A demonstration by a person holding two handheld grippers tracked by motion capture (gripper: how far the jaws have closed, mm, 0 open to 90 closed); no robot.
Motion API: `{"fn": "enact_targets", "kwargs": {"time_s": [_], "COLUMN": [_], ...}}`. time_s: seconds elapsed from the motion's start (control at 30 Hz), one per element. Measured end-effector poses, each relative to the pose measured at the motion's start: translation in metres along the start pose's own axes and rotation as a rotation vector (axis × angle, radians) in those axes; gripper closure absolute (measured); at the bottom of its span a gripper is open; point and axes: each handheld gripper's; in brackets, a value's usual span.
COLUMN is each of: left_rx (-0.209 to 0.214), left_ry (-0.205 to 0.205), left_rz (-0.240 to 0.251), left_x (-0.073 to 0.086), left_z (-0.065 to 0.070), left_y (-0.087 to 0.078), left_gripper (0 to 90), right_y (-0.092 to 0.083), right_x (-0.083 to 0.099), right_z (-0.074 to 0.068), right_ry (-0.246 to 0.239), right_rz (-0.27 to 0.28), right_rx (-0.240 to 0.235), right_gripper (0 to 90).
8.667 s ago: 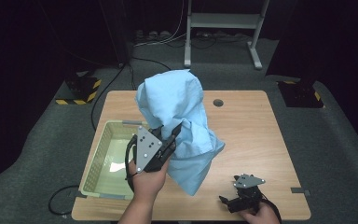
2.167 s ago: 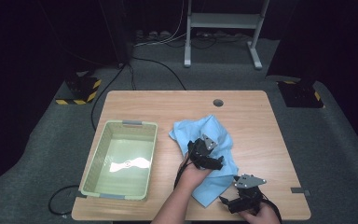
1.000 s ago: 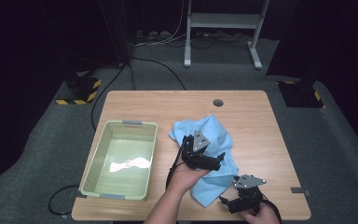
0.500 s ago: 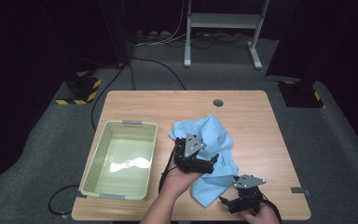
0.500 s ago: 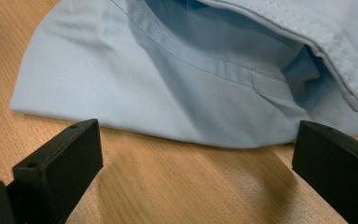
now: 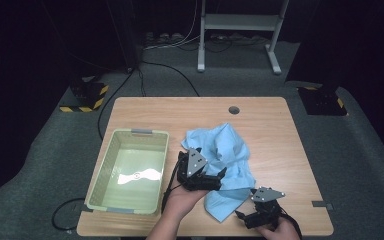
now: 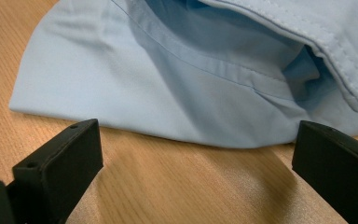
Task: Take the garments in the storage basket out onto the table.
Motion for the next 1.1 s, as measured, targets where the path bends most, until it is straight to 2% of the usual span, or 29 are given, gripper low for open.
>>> {"fn": "enact_targets", "kwargs": {"time_s": [0.23,0.4,0.6,0.67,0.8,0.87,1.1], "left_rx": [-0.019,-0.034,-0.047,-0.049,-0.041,-0.051,-0.087], "left_ry": [-0.002,-0.007,-0.008,-0.009,0.019,0.047,0.089], "left_rz": [0.014,0.008,-0.006,-0.01,-0.065,-0.084,-0.157], "left_x": [0.01,0.026,0.048,0.055,0.075,0.086,0.119], "left_z": [-0.005,-0.009,-0.008,-0.007,-0.004,-0.003,-0.009], "left_y": [-0.018,-0.029,-0.037,-0.037,-0.032,-0.027,-0.011], "left_gripper": [2.6,2.6,2.6,2.6,2.9,2.9,2.8], "right_y": [0.0,0.0,0.001,0.0,0.0,0.001,0.001], "right_x": [0.0,0.0,0.0,0.0,0.0,0.0,0.0], "right_z": [0.0,0.0,-0.001,-0.001,-0.001,-0.001,-0.001], "right_ry": [-0.003,-0.004,-0.005,-0.005,-0.006,-0.007,-0.007], "right_rz": [-0.002,-0.003,-0.005,-0.004,-0.004,-0.005,-0.005], "right_rx": [0.001,0.002,0.002,0.002,0.004,0.004,0.002], "right_gripper": [1.5,1.5,1.5,1.5,1.5,1.5,1.5]}}
Point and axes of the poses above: each handheld gripper's, and its own axes: y roughly forward along the jaws, x roughly out of its underside, z roughly to its right, and after that the axes turned 15 degrees about -y, right-handed
